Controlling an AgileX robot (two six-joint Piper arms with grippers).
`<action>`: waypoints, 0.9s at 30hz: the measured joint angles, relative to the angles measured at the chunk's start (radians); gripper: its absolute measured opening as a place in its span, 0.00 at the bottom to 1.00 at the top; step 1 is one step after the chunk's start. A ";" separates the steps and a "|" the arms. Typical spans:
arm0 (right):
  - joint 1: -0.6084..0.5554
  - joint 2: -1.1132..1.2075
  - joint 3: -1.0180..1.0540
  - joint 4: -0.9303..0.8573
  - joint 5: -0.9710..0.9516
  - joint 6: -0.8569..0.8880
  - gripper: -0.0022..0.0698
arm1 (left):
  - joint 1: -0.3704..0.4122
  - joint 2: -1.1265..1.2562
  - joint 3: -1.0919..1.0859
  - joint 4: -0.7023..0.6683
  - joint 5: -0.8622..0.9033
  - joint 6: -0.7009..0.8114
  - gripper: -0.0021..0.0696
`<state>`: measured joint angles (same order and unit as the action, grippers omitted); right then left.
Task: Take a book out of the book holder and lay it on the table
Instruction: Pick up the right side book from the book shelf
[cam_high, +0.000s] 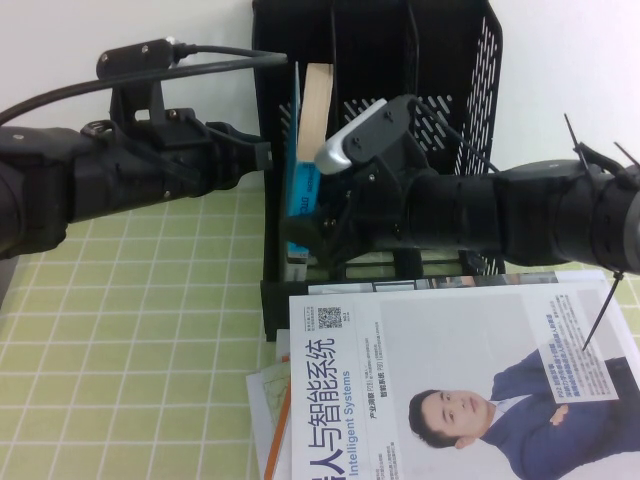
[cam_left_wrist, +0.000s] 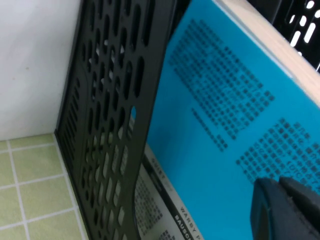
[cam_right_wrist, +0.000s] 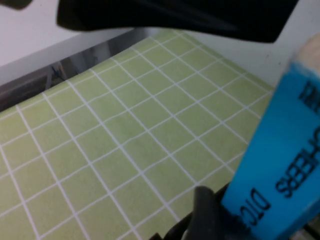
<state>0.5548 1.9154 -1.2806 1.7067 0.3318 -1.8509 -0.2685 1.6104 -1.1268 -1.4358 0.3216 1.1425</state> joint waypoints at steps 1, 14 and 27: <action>0.000 0.000 0.000 0.000 0.000 0.011 0.70 | 0.000 0.000 0.000 0.000 0.000 0.000 0.03; 0.083 0.042 -0.006 0.007 -0.081 0.060 0.70 | 0.000 0.000 0.000 0.000 -0.004 0.000 0.03; 0.132 0.076 -0.027 0.018 -0.237 0.074 0.64 | 0.000 0.000 0.000 0.000 -0.004 0.003 0.03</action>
<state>0.6869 1.9915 -1.3076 1.7246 0.0949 -1.7769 -0.2685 1.6104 -1.1268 -1.4358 0.3177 1.1453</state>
